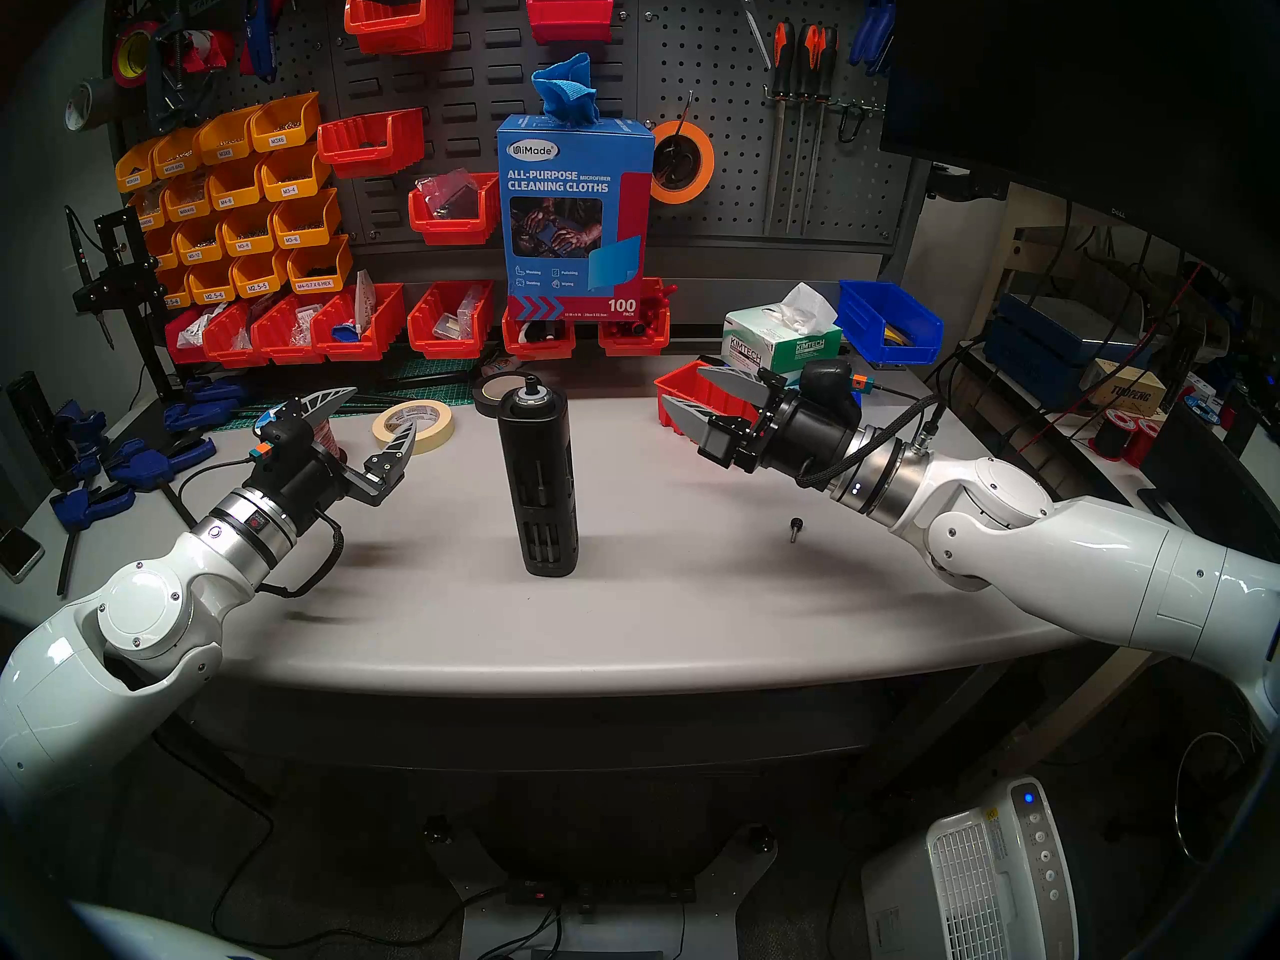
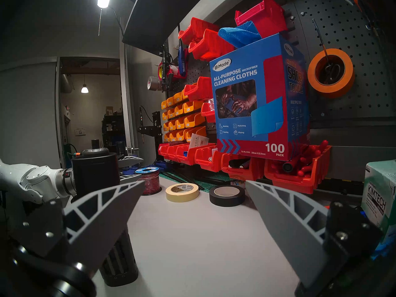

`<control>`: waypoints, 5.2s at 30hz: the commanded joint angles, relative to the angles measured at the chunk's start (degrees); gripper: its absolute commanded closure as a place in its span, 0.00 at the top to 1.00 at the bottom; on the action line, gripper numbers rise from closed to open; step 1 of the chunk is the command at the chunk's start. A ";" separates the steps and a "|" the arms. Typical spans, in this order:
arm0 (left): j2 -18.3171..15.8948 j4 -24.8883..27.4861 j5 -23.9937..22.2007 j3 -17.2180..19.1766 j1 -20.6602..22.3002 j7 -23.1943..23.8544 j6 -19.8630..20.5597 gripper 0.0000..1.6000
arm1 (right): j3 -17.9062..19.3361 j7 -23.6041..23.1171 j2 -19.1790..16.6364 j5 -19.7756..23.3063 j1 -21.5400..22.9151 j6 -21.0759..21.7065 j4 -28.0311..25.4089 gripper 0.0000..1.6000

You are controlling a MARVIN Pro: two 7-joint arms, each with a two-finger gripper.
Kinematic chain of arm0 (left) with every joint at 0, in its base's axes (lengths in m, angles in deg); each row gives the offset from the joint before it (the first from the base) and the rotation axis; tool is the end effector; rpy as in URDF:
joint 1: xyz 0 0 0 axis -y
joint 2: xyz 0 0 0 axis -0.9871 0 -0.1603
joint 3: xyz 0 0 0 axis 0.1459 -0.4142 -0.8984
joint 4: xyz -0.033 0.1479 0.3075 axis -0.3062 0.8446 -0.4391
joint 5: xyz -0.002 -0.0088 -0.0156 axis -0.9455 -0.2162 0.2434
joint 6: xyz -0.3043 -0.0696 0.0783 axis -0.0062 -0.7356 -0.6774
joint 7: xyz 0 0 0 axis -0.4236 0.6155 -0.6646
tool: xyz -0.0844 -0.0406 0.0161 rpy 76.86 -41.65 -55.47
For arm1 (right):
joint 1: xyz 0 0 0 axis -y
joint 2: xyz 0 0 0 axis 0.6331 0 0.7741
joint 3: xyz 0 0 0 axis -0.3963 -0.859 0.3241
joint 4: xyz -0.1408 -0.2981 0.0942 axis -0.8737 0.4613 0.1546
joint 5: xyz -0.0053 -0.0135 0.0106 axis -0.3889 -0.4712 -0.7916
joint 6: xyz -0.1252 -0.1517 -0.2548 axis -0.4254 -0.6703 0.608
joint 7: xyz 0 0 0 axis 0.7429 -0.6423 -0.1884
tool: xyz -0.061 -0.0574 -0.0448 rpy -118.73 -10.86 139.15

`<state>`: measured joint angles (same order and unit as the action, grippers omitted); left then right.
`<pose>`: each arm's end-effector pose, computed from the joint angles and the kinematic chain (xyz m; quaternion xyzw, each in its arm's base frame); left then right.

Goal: Pick a screwdriver bit and insert it into the screwdriver

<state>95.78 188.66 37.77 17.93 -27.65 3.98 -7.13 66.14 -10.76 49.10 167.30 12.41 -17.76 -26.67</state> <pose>0.3485 0.1529 -0.2160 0.6256 -0.2228 0.7476 0.0050 0.4259 -0.1065 -0.1652 -0.5770 -0.3019 -0.6449 0.4000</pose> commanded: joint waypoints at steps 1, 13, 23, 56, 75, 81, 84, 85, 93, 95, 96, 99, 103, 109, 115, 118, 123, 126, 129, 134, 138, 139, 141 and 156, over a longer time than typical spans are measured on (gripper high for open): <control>-0.17 0.72 -0.07 1.04 1.05 -0.01 -0.75 1.00 | 1.29 -2.94 0.06 0.13 1.77 0.80 -0.93 1.00; -0.34 0.73 -0.14 0.91 1.08 -0.19 -0.77 1.00 | 1.87 -12.61 0.83 1.03 3.46 6.56 -0.24 1.00; -0.49 0.74 -0.20 0.80 1.11 -0.34 -0.76 1.00 | 3.21 -16.73 5.03 0.47 5.55 9.19 2.60 1.00; -0.88 0.75 -0.39 0.57 1.14 -0.64 -0.97 1.00 | 3.51 -23.78 17.91 -0.67 8.17 16.36 12.29 1.00; -2.95 2.29 -5.02 1.73 0.71 5.23 -3.33 1.00 | 4.45 -25.78 18.82 0.59 7.92 15.71 14.82 1.00; -4.42 1.37 -9.47 3.63 0.05 10.15 -4.00 1.00 | 4.25 -26.53 19.28 0.83 7.95 16.12 15.42 1.00; -5.07 0.49 -12.23 4.75 -0.67 12.79 -4.22 1.00 | 4.14 -26.95 19.49 1.04 7.99 16.53 15.66 1.00; -5.21 0.36 -12.73 5.10 -1.01 13.30 -4.32 1.00 | 4.09 -27.04 19.56 1.08 7.99 16.66 15.72 1.00; -6.44 -0.06 -18.79 8.35 -4.62 20.63 -5.51 1.00 | 3.62 -26.95 21.16 0.78 7.94 17.09 16.32 1.00; -6.42 -0.08 -19.77 9.04 -4.98 21.67 -5.49 1.00 | 3.55 -26.83 21.76 0.65 7.93 17.14 16.40 1.00; -6.47 -0.09 -20.13 9.34 -5.15 22.21 -5.45 1.00 | 3.52 -26.86 22.08 0.58 7.96 17.24 16.45 1.00; -6.58 0.00 -20.44 10.03 -5.65 22.77 -5.16 1.00 | 3.42 -26.66 22.82 0.38 7.96 17.31 16.41 1.00; -6.32 0.49 -20.96 10.61 -6.64 23.19 -4.92 1.00 | 3.34 -26.21 23.48 0.23 7.94 17.36 16.29 1.00; -5.57 1.62 -22.32 11.53 -7.91 24.14 -5.42 1.00 | 3.16 -25.08 23.73 -0.10 8.00 17.41 16.21 1.00; -5.48 2.19 -22.53 12.24 -8.52 24.62 -5.25 1.00 | 2.94 -24.17 24.30 -0.49 8.14 17.38 16.63 1.00; -5.37 2.36 -22.25 12.50 -8.74 24.44 -5.13 1.00 | 2.86 -23.74 24.49 -0.70 8.16 17.23 16.69 1.00; -4.94 2.66 -22.08 13.28 -9.43 24.67 -5.25 1.00 | 2.96 -22.98 24.48 -0.80 8.10 16.73 16.62 0.97; -4.67 2.87 -21.99 13.87 -9.87 24.86 -5.29 1.00 | 3.03 -22.83 24.43 -0.86 8.15 16.56 16.58 0.87; -4.28 3.29 -22.09 14.44 -10.28 25.09 -5.40 1.00 | 3.09 -22.59 24.34 -0.87 8.19 16.41 16.41 0.84; -3.46 4.59 -22.43 15.51 -11.39 25.31 -5.26 1.00 | 3.08 -22.05 24.14 -0.97 8.26 16.31 16.03 0.60; -2.75 5.64 -22.43 16.35 -12.47 24.71 -4.80 1.00 | 3.28 -20.93 23.87 -0.99 7.97 15.33 15.41 0.41; -2.60 5.89 -22.31 16.47 -12.72 24.40 -4.63 1.00 | 3.32 -20.71 23.85 -1.03 7.99 15.22 15.27 0.41; -2.32 6.25 -22.20 16.53 -13.02 24.02 -4.40 1.00 | 3.48 -20.02 23.78 -1.15 7.87 14.50 14.90 0.36; -0.87 9.54 -22.73 13.26 -12.20 19.17 -2.94 1.00 | 3.89 -10.17 24.97 -2.61 6.04 8.34 12.88 0.13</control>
<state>94.27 195.55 15.60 31.94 -41.51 24.97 -10.24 67.59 -25.50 72.81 164.75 17.85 -5.11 -12.41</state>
